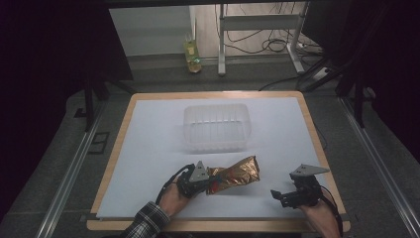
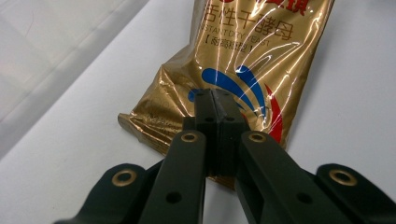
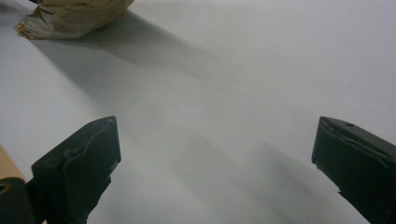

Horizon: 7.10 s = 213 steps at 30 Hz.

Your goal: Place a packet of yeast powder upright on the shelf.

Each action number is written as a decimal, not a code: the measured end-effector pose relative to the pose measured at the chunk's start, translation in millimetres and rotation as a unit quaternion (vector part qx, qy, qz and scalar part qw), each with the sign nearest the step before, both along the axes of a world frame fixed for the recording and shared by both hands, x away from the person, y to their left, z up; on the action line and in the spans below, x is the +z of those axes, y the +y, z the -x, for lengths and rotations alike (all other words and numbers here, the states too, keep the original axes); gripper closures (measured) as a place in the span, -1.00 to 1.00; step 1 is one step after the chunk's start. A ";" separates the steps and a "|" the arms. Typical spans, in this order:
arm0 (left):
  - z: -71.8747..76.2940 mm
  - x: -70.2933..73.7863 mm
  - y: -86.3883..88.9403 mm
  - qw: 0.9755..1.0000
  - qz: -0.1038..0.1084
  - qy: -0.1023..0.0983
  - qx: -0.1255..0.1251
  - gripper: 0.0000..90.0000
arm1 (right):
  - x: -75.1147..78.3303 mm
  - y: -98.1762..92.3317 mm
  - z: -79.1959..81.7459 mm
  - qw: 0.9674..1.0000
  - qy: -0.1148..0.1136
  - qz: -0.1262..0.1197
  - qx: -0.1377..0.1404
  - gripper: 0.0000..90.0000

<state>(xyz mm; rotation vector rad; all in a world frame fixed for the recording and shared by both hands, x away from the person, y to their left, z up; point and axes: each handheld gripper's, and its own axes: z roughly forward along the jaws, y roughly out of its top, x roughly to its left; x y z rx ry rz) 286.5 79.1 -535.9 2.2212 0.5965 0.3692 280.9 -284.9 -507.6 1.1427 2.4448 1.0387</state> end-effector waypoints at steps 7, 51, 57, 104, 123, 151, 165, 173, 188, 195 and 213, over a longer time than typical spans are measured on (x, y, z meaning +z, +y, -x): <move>0.8 -1.9 3.0 1.000 0.001 0.008 0.005 1.00 | 1.7 1.3 -0.2 1.000 0.008 -0.013 0.013 -0.97; 0.5 -6.1 6.5 0.999 0.025 0.017 0.011 1.00 | 16.1 70.5 -35.7 0.989 0.092 -0.073 0.091 -0.94; 0.6 -6.3 6.6 1.000 0.025 0.016 0.011 1.00 | 15.3 82.6 -51.6 0.982 0.132 -0.095 0.096 -0.94; 10.8 10.1 26.5 0.998 0.062 0.000 0.026 0.28 | 44.6 94.6 -69.9 0.973 0.165 -0.120 0.105 0.50; 22.5 12.5 26.1 0.998 0.044 -0.025 0.027 -0.31 | 66.9 83.5 -70.8 0.980 0.141 -0.105 0.091 0.51; 22.3 9.9 32.8 0.997 0.040 -0.011 0.058 -1.00 | 117.8 67.3 -93.0 0.991 0.099 -0.076 0.055 0.51; 22.1 7.2 31.4 0.998 0.023 -0.019 0.053 -1.00 | 138.2 64.2 -116.9 0.994 0.082 -0.067 0.018 0.51; 22.1 7.0 30.7 0.998 0.015 -0.021 0.051 -1.00 | 144.3 66.0 -132.6 0.995 0.075 -0.060 -0.001 0.51; 21.0 5.1 29.8 0.999 0.014 -0.015 0.046 -1.00 | 147.8 77.3 -165.1 0.997 0.063 -0.040 -0.036 0.51; 20.1 4.5 31.1 0.999 0.017 -0.011 0.046 -1.00 | 140.9 88.3 -179.1 0.996 0.067 -0.017 -0.048 0.51; 20.0 3.7 29.9 0.999 0.021 -0.006 0.045 -1.00 | 131.5 123.8 -200.7 0.996 0.074 0.032 -0.046 0.51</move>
